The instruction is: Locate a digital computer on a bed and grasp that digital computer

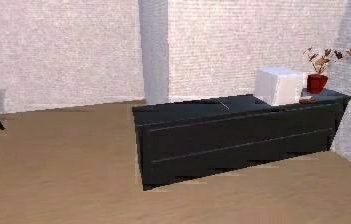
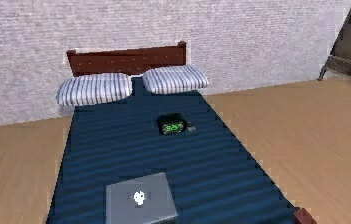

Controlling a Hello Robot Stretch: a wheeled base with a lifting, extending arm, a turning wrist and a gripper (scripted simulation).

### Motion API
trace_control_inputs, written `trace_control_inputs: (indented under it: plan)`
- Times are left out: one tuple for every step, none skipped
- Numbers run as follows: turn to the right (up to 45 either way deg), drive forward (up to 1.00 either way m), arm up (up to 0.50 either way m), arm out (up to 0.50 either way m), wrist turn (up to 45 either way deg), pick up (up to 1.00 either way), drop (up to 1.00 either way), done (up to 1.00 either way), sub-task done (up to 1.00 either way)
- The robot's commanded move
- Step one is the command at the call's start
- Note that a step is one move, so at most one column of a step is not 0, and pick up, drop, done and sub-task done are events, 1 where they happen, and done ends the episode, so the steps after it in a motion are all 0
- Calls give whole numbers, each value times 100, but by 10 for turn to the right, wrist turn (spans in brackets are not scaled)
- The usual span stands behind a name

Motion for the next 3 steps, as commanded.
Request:
trace_control_inputs:
  plan:
    - [-90, 0, 0, 0, 0, 0, 0, 0, 0]
    - [0, 0, 50, 0, 0, 0, 0, 0, 0]
    - [0, 0, 12, 0, 0, 0, 0, 0, 0]
